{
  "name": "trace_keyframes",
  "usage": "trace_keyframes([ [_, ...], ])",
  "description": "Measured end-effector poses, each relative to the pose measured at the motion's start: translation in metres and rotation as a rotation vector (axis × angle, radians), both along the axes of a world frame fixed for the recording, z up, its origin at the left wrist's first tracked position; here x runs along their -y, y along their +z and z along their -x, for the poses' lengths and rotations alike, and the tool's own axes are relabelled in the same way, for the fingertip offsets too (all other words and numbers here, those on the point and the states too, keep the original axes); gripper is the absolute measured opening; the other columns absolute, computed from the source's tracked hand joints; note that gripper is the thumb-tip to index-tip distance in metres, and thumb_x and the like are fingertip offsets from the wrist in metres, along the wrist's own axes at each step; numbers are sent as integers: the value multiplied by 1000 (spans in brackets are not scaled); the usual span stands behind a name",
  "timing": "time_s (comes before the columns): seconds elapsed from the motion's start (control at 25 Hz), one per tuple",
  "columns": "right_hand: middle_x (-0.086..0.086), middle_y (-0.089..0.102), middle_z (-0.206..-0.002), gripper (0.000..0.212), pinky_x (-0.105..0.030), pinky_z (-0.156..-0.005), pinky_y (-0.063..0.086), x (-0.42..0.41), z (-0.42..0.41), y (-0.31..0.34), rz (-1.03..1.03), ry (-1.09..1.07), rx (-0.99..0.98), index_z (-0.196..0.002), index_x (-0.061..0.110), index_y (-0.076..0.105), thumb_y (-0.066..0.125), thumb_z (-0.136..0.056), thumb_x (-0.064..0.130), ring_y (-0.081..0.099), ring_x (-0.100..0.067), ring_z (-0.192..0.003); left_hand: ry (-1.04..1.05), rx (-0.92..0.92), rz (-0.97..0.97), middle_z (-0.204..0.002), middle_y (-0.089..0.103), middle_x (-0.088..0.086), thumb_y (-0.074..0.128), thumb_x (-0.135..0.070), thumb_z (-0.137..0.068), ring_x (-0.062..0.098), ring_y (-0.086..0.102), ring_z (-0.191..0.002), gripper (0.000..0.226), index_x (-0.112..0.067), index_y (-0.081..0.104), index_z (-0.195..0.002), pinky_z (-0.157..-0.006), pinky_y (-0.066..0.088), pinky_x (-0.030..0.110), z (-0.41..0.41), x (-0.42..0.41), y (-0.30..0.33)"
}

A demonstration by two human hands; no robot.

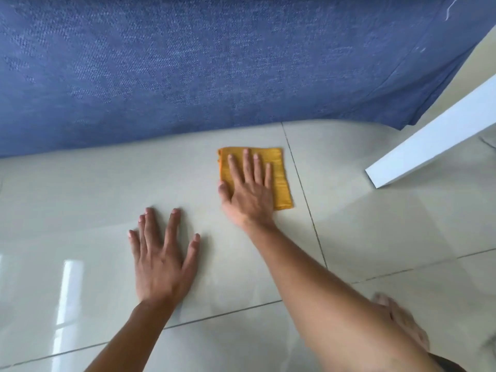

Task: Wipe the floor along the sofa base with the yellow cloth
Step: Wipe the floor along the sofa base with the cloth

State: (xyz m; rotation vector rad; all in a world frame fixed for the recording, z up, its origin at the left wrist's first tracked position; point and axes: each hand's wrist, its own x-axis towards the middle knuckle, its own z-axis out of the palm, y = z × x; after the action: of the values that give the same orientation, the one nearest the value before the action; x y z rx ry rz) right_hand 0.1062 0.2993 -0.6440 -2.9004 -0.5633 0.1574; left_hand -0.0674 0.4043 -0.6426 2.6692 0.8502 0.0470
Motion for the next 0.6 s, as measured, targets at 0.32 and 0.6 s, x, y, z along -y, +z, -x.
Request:
trace_keyframes([
  [0.32,-3,12,-170,72,-55,-125,10,142,30,1,149,-89,13,-159,34,20,19,-93,63,14,-28,-157,129,-40,-74,-164,14,11,17,-64,-88,27,6,-153,80,-21,29,-154,-124,1,45,41,-84,7],
  [0.6,-11,15,-169,69,-56,-125,6,-64,57,-6,-61,-9,37,-158,26,27,34,-95,53,13,-33,-156,135,91,29,-164,17,10,20,-56,-94,27,10,-152,70,-22,32,-153,-124,3,45,51,-99,2],
])
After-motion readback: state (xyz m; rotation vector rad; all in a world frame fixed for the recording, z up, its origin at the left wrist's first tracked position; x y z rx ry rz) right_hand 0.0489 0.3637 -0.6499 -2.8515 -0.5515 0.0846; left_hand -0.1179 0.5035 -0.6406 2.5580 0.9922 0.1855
